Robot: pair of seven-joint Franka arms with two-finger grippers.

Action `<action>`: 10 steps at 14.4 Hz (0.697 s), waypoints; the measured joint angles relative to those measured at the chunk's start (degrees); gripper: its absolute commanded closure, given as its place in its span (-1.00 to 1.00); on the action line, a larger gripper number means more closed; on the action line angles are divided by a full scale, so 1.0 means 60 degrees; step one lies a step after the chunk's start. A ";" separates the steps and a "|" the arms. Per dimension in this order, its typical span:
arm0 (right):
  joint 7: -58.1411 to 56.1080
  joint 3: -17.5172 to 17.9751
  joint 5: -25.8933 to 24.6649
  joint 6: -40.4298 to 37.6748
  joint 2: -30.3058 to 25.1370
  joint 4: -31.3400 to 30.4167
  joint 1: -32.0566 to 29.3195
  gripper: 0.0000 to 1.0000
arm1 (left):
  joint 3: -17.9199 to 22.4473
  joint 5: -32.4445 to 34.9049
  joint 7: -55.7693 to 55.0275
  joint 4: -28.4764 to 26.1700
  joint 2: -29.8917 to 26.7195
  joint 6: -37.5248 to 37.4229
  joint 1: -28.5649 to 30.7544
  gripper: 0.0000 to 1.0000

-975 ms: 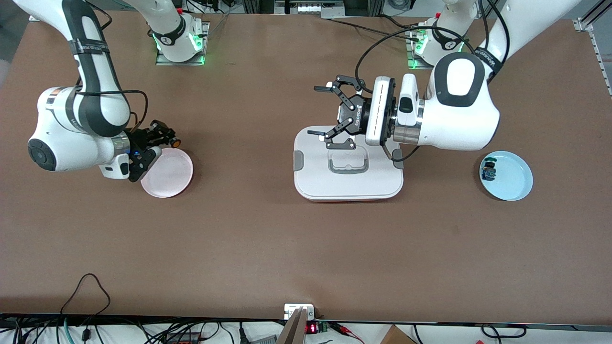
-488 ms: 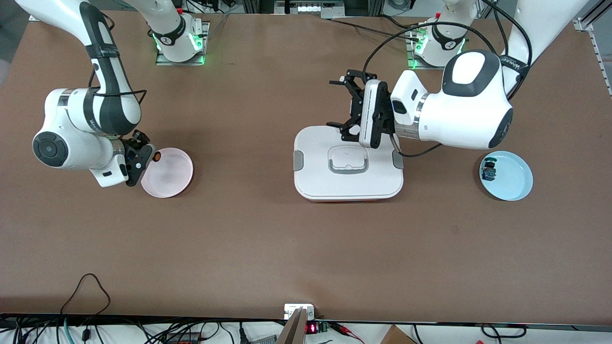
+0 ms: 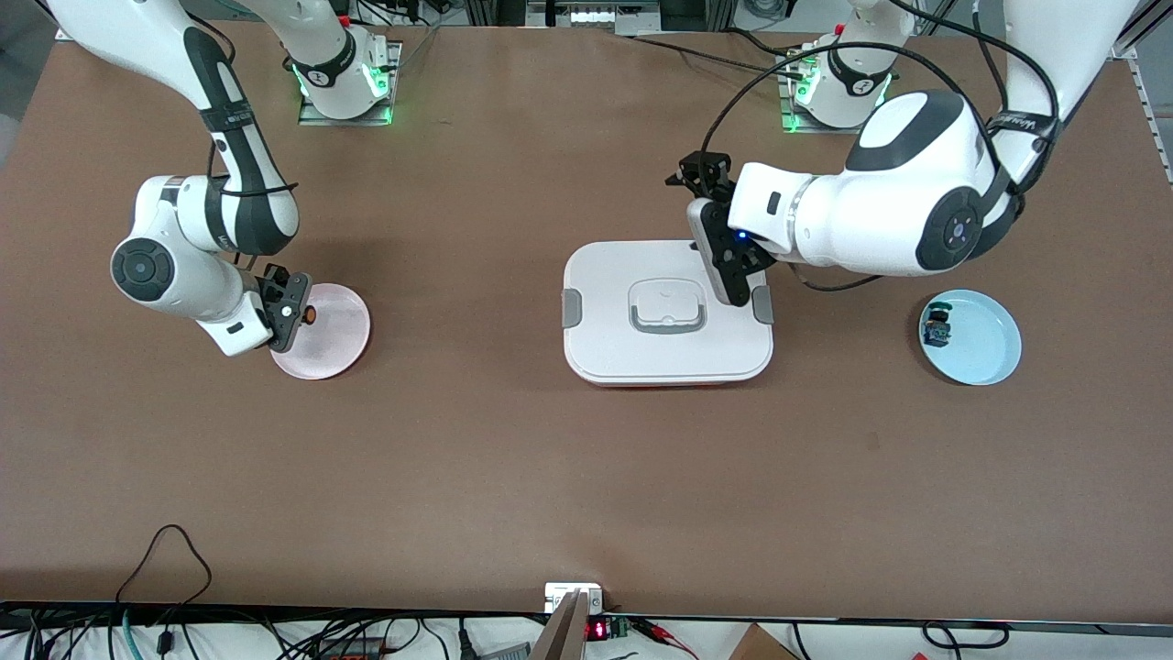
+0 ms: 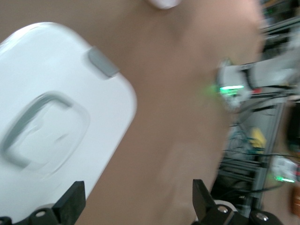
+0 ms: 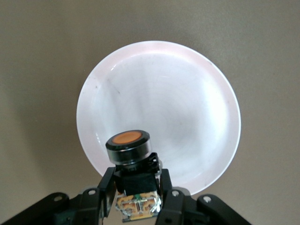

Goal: Transfer orange switch to right arm and place
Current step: 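Carry the switch with the right gripper onto the white plate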

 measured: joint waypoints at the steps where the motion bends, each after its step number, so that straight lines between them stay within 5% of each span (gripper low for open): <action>1: -0.0219 0.0004 -0.0001 0.0299 0.0001 -0.0128 0.0002 1.00 | -0.0016 0.1005 -0.0734 0.0271 -0.0013 -0.0371 -0.0229 -1.00; 5: -0.1160 0.0014 -0.0011 0.1309 0.0096 -0.0568 0.0016 1.00 | -0.0010 0.4155 -0.2357 0.0568 -0.0124 -0.1289 -0.0617 -1.00; 10: -0.1403 0.0061 -0.0014 0.1808 0.0410 -0.0656 0.0187 1.00 | 0.0090 0.6236 -0.2442 0.0783 -0.0144 -0.1657 0.0079 -1.00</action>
